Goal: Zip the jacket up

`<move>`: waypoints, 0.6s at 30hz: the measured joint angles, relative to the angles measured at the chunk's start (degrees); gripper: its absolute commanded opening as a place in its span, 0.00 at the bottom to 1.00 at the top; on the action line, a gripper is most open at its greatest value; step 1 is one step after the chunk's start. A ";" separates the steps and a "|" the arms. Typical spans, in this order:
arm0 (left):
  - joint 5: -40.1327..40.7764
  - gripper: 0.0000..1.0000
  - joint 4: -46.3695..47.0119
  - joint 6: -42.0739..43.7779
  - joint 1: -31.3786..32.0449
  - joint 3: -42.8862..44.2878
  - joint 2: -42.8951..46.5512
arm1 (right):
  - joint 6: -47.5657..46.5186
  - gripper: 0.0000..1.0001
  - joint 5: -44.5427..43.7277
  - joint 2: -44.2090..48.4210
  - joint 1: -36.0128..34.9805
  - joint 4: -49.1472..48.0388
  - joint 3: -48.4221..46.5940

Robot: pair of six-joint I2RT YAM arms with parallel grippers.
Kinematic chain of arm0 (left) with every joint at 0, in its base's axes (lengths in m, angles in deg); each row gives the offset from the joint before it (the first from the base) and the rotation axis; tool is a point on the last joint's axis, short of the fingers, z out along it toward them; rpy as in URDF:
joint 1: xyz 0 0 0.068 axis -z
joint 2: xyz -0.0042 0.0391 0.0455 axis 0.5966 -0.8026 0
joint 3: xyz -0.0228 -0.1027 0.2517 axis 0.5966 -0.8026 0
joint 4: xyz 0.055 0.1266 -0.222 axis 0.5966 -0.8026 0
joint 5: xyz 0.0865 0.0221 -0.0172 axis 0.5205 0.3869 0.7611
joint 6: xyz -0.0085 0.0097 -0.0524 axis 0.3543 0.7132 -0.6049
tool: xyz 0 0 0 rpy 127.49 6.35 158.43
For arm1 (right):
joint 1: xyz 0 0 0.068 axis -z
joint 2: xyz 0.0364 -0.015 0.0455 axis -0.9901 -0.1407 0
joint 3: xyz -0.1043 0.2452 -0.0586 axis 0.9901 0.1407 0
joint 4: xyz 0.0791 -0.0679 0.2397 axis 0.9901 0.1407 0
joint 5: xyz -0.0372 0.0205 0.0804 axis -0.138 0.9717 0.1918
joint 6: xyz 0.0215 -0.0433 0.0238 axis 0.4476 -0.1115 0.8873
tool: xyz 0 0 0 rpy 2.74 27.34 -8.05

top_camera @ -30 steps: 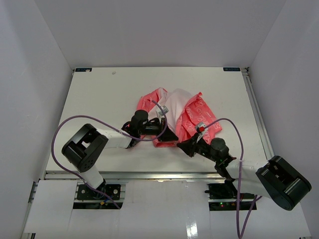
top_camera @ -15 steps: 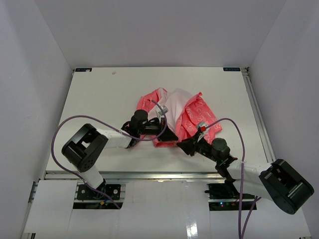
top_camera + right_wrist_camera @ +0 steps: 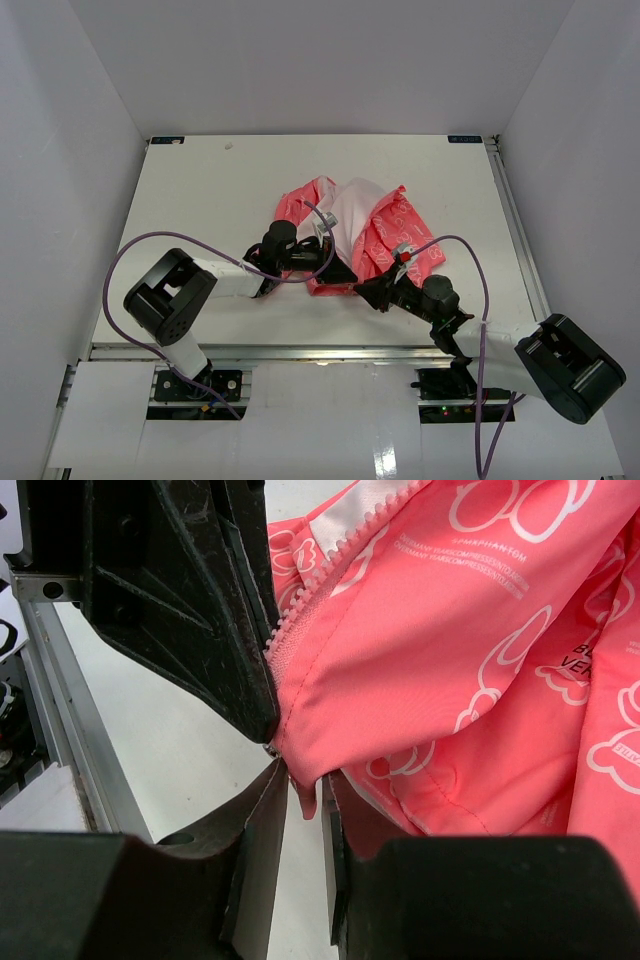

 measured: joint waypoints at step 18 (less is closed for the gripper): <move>-0.73 0.08 0.84 -0.99 -0.37 0.00 0.00 | 0.34 0.08 0.31 -0.89 0.00 -1.40 -0.30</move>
